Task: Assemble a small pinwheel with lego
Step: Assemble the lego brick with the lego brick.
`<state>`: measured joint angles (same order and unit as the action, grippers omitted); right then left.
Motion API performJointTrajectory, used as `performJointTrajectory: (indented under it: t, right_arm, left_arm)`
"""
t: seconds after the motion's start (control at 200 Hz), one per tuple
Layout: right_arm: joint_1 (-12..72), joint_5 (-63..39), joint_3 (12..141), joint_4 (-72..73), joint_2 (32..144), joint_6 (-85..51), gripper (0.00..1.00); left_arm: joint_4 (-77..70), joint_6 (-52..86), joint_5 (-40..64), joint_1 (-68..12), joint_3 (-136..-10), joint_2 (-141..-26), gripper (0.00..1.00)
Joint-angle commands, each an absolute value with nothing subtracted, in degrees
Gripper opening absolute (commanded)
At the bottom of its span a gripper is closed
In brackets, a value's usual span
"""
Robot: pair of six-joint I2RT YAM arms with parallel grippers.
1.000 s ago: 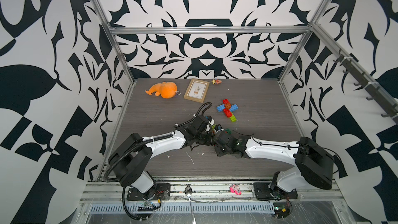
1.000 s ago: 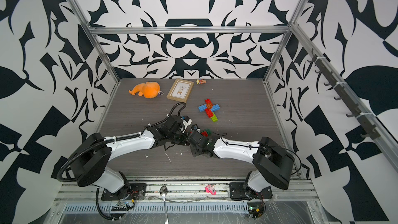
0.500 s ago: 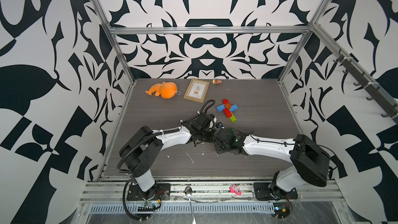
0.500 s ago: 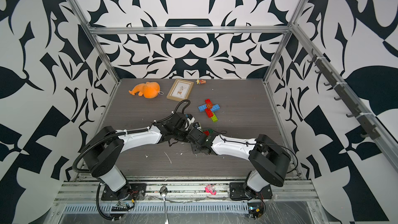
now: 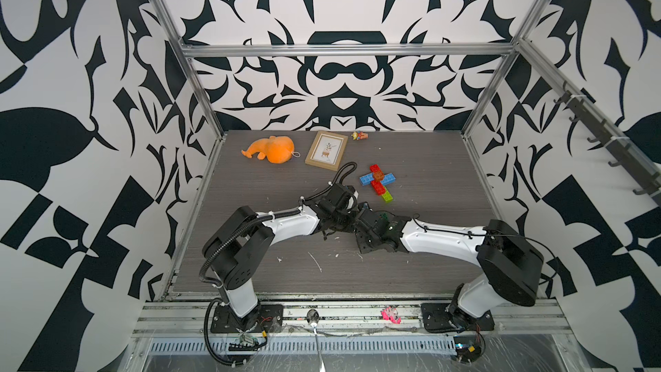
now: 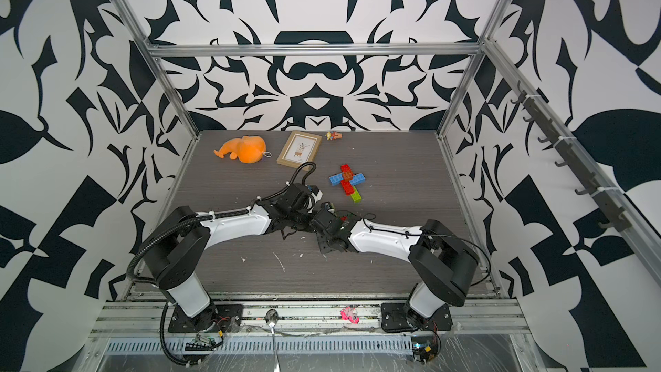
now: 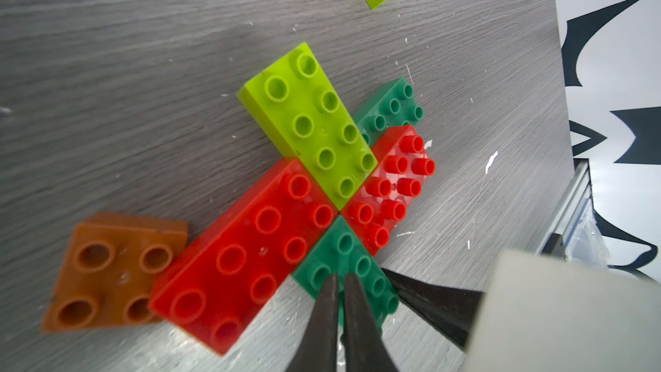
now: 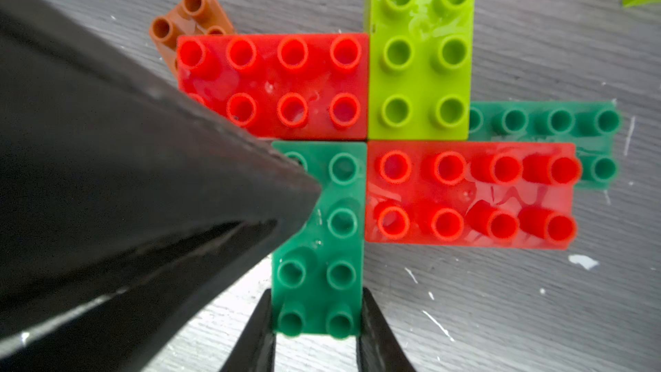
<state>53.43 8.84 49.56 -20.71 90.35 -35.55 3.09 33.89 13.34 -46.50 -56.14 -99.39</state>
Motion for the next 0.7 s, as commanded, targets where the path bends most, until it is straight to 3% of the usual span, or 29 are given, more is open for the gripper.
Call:
performJointTrajectory:
  t: [0.0, 0.21, 0.46, 0.695]
  right_arm:
    - [53.6, 6.8, 51.7, -21.9, 90.3, -34.2, 0.09]
    - [53.7, 7.1, 52.0, -22.7, 88.4, -33.8, 0.12]
    - [53.6, 6.8, 52.2, -23.5, 86.6, -32.8, 0.34]
    - [53.4, 7.6, 51.9, -23.2, 85.3, -32.2, 0.41]
  left_arm:
    - [5.7, 33.9, 10.4, -46.1, -54.8, -102.2, 0.1]
    - [5.8, 34.2, 10.7, -45.0, -55.3, -102.7, 0.1]
    - [5.1, 34.8, 12.0, -44.4, -55.6, -103.4, 0.09]
    - [3.4, 36.4, 13.5, -43.5, -55.2, -103.7, 0.09]
